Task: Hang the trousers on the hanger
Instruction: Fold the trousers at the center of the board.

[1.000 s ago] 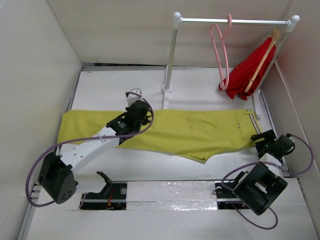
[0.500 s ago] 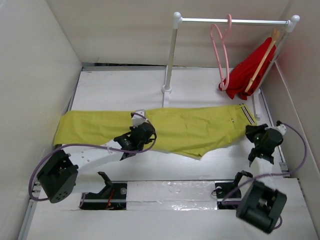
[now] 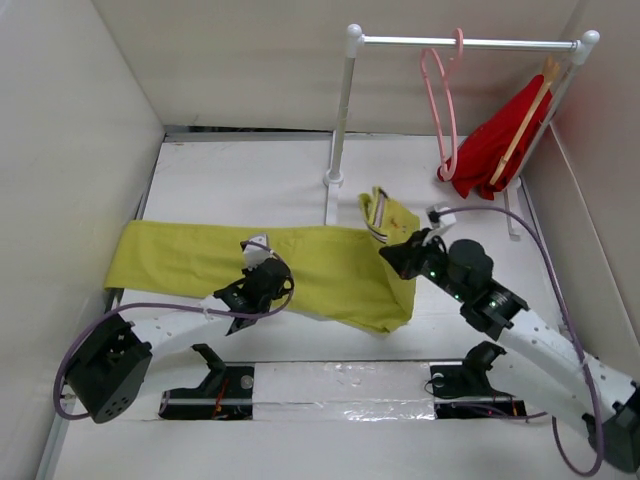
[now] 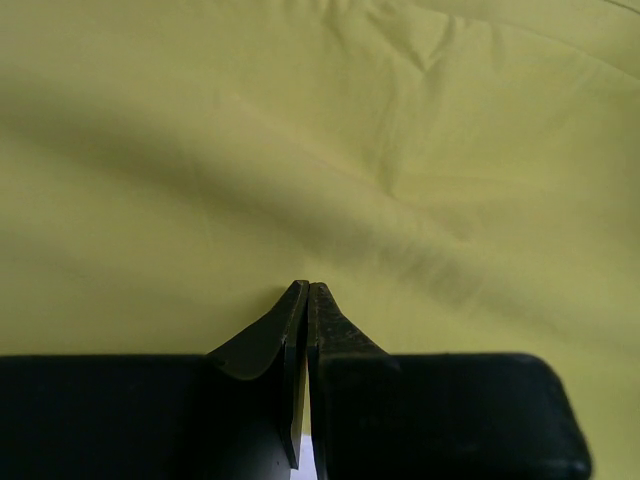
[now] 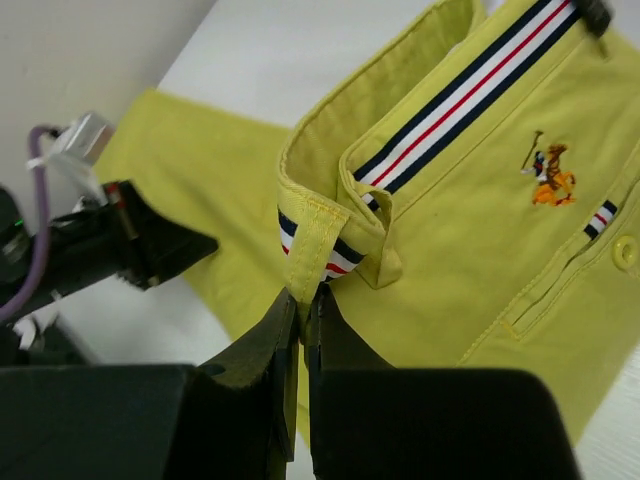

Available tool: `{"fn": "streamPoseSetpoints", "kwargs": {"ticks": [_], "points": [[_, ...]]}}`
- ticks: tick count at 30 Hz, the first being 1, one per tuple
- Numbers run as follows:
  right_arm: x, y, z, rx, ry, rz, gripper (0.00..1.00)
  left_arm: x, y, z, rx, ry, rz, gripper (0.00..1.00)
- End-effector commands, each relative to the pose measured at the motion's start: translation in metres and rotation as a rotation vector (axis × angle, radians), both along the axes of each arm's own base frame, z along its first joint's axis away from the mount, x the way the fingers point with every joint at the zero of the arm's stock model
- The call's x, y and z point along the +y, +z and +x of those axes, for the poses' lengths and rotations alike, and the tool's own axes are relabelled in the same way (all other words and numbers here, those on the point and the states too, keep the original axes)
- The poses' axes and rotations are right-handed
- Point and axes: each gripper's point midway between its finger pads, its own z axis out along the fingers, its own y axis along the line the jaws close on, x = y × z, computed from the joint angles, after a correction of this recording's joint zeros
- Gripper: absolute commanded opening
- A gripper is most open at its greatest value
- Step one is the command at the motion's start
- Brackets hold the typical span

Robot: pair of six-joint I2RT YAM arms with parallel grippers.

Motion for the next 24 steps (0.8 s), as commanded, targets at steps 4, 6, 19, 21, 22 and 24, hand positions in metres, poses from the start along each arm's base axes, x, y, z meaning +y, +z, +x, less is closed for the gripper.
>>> {"fn": "streamPoseSetpoints", "kwargs": {"ticks": [4,6,19,21,22,24], "points": [[0.043,0.109,0.012,-0.172,-0.028,0.018,0.00,-0.021,0.010,-0.002,-0.024,-0.043,-0.146,0.00],[0.045,0.142,0.011,-0.236,-0.018,0.063,0.00,-0.028,0.010,-0.006,-0.027,-0.067,-0.178,0.00],[-0.039,0.328,-0.012,-0.534,-0.130,0.146,0.00,-0.100,-0.030,-0.037,0.080,-0.229,-0.200,0.00],[-0.042,0.341,-0.020,-0.567,-0.108,0.158,0.00,-0.132,-0.025,-0.034,0.075,-0.273,-0.186,0.00],[-0.044,0.344,-0.022,-0.574,-0.107,0.161,0.00,-0.145,-0.021,-0.032,0.070,-0.295,-0.188,0.00],[-0.046,0.348,-0.027,-0.579,-0.096,0.160,0.00,-0.188,-0.010,-0.022,0.047,-0.343,-0.204,0.00]]}}
